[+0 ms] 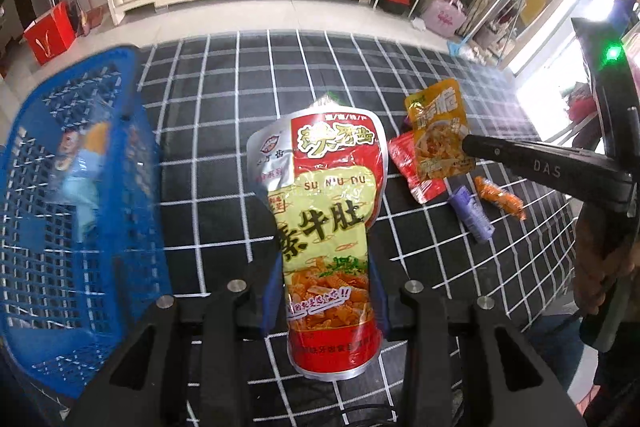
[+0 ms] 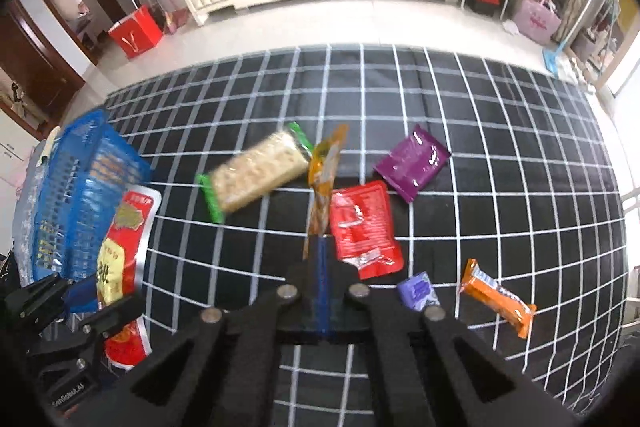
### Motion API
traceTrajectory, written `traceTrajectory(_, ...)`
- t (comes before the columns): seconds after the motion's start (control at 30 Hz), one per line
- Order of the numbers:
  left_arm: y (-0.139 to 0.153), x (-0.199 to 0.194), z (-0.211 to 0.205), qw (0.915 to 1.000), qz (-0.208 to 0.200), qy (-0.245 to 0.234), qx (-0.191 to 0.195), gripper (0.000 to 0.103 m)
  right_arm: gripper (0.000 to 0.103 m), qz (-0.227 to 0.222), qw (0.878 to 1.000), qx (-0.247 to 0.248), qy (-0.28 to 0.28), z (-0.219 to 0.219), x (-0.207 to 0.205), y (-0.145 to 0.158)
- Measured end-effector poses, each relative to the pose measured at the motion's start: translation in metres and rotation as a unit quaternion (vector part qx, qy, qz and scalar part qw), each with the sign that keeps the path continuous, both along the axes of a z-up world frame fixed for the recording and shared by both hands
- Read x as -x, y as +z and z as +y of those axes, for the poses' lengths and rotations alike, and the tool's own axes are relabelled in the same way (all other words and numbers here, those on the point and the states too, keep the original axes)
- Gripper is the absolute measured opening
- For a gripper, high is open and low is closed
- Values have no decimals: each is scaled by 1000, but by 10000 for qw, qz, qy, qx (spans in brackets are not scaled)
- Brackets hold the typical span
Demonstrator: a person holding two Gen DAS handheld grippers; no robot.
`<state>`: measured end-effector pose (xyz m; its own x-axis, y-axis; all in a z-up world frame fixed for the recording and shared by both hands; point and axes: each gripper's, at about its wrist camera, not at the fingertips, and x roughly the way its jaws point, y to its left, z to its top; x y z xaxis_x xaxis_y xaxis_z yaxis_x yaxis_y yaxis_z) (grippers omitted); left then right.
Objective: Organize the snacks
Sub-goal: 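Carry both held pouches over the blue basket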
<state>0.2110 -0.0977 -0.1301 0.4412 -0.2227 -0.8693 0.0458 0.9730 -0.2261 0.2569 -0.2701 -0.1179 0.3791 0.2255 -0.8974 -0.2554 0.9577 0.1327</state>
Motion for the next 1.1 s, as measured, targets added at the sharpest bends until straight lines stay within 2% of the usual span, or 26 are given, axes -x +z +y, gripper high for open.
traceTrajectory(0.2,43,26,31,9990,-429,119,84,35,1,-329,9993,-39,163,33,25,44)
traceTrajectory(0.3,64,41,54,9980,-611,172,9,35,1,-505,9982,-120,297,53,37,65)
traceTrajectory(0.5,83,63,106,9966,-722,394,-71,35,1,-661,9947,-299,726,109,58,87)
traceTrajectory(0.7,82,79,154,9956,-646,675,-50,35,1,-633,9907,-366,1148,161,74,86)
traceTrajectory(0.97,54,76,191,9955,-294,892,-115,36,1,-462,9881,-363,1421,205,81,70)
traceTrajectory(1.1,33,70,207,9955,93,948,-15,45,1,-397,9878,-310,1472,215,83,62)
